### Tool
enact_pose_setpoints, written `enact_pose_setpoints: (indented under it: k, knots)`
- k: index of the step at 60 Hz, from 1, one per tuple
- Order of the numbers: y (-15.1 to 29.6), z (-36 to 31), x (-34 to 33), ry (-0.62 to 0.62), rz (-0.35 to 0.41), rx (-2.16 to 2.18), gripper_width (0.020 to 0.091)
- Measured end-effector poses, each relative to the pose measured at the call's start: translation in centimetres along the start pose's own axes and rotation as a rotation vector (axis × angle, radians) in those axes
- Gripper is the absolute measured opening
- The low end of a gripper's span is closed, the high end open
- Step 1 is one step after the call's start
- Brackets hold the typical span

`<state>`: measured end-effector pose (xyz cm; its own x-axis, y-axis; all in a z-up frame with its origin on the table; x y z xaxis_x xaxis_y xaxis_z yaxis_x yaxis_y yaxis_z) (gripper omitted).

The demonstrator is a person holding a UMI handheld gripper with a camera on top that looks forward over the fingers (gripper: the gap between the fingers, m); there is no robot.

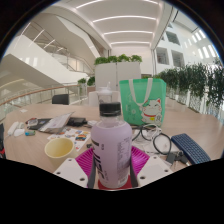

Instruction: Pour water

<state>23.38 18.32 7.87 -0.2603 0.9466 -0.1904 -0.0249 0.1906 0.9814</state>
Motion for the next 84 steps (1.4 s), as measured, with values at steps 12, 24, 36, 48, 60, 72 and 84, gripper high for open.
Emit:
enact_pose_setpoints:
  k: [12,24,36,48,60,72,84]
  knots:
    - [-2.6,0.0,0.4,0.037,-0.012,0.025,0.0510]
    - [-2.8,-0.2,0.0,0.076,-0.011,0.012,0.0520]
    - [-3.1,0.0,-0.3,0.053,-0.032,0.022,0.0569]
    - [-3.2,-1.1,-3.2,-0.003,-0.137,0.063,0.0856]
    - [0.8,-3.9,-12.4,-0.164,-0.155,0.041,0.0836]
    - [4.9,-9.3,-24.2,-0.256,-0.152,0.017,0.0840]
    - [6.5,-13.1,-33.4,-0.311,-0.146,0.046,0.0843]
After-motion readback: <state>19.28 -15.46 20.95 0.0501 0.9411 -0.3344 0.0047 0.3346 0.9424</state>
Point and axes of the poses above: the point between the fingertips, and its own axes, seen from behind it with the camera up: z to the right, y up, x forward, the way the camera looks, the point moved 2 cm from there along -x, backward, against the way the camera looks, and after that the axes turned 6 degrees about z, right-handed, at the moved point
